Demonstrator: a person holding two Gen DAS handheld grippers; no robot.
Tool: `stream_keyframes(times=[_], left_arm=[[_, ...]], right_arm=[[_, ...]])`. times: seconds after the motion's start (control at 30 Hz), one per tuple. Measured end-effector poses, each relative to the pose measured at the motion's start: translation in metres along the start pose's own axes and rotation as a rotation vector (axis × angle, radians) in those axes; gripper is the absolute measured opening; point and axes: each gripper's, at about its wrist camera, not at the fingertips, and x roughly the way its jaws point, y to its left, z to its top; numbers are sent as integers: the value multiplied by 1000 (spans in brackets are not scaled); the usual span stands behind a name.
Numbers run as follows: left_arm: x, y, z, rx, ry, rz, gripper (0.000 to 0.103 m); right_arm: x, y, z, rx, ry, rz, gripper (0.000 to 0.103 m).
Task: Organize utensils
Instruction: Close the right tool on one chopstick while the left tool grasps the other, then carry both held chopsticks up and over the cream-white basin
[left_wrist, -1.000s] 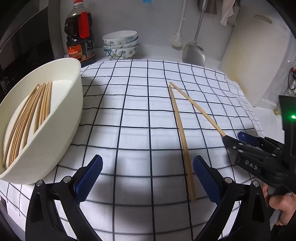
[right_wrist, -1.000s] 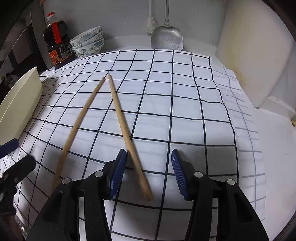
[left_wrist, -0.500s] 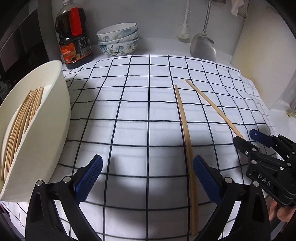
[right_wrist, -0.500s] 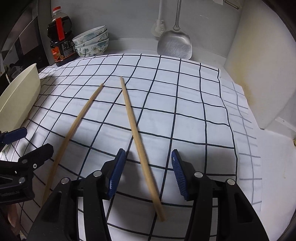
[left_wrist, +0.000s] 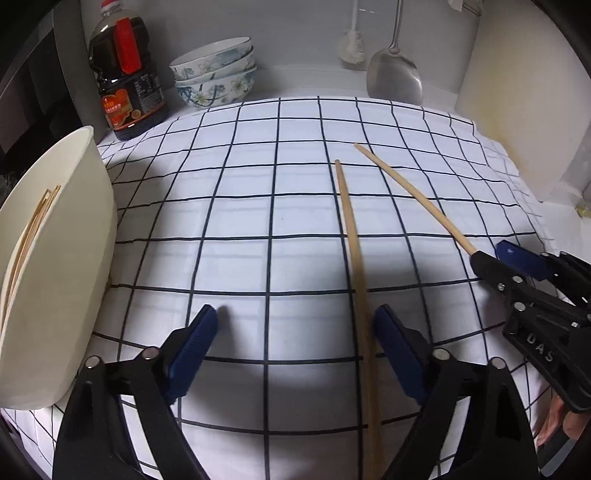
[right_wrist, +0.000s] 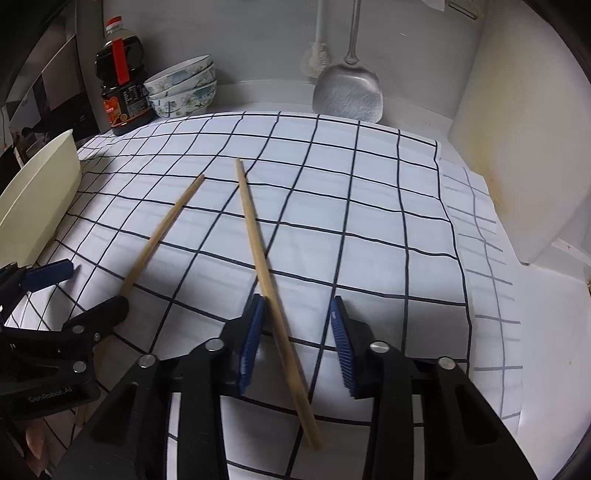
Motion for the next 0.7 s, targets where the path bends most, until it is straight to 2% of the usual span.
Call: stream_keyframes(times=[0.1,0.13,0.17,0.2,0.23,0.27,0.53,0.7], left_arm=[[-4,-5,-2,15,-13,-13,62],[-6,-7,-2,21,-17,-20,52],[-8,-9,-3,27,-21,-26,38],[-9,-10,-4,32,-22,-32,31],[-10,-11,-4,36,-21,-41,17],[-11,-12,-5,43,-18,-53,8],[-23,2,-13,31,-14,-147,7],[-57,24,-14,19,-79,-179,7]], right_arm=[[-1,6,-1,-18,-6,2,17],[-1,8,-2,-24,-7,1,10],[-1,10,-2,-34,-5,-6,10],[-2,12,-2,-40,-6,-13,7],[-2,13,-3,-42,-11,-23,7],[-2,12,-3,-33,-14,-22,7],[-10,3,-3,60,-28,31,7],[-34,7,1,109,-89,67,7]])
